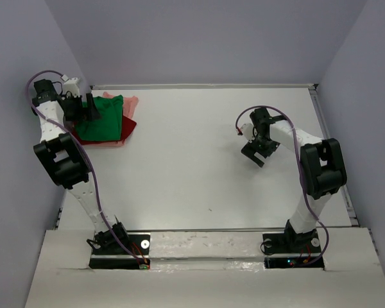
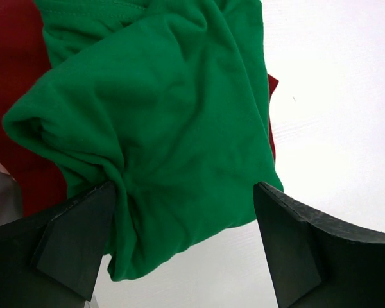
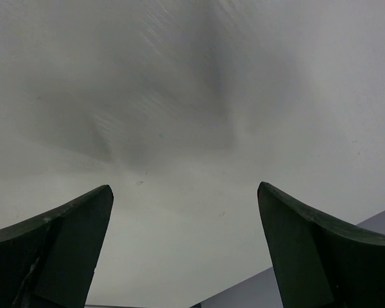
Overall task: Fold and stack the t-shirts
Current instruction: Smooth out wrinkles on the folded tshirt
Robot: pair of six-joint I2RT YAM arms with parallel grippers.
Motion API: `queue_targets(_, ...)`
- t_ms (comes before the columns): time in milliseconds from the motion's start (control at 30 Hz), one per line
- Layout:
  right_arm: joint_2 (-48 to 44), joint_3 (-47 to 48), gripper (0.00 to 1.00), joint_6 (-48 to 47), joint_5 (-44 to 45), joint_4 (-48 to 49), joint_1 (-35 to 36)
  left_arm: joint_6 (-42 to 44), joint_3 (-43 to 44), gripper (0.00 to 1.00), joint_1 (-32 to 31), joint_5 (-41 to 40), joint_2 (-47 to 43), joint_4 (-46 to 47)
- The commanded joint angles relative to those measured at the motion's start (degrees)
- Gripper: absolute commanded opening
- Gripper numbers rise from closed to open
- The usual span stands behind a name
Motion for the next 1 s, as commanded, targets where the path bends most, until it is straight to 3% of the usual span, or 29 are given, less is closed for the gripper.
queue_targets(0, 1.5, 2.5, 1.0, 0.9, -0.1, -0.3, -0.2, -1.4, 2.0, 0.97, 0.2, -2.1, -0.5, 4.3)
queue_targets(267, 3.4, 2.8, 1.0, 0.9, 0.3, -0.3, -0.2, -4.6, 2.2, 0.97, -0.1, -11.0, 0.0, 11.3)
queue_targets(700, 4.7, 3.3, 1.0, 1.1, 0.1, -0.4, -0.2, -4.9, -9.0, 0.96, -1.5, -22.5, -2.2, 21.1)
queue_targets(967, 4.1, 2.6, 1.0, 1.1, 0.0, -0.4, -0.2, -5.1, -9.0, 0.96, -2.9, -28.2, -1.7, 25.0)
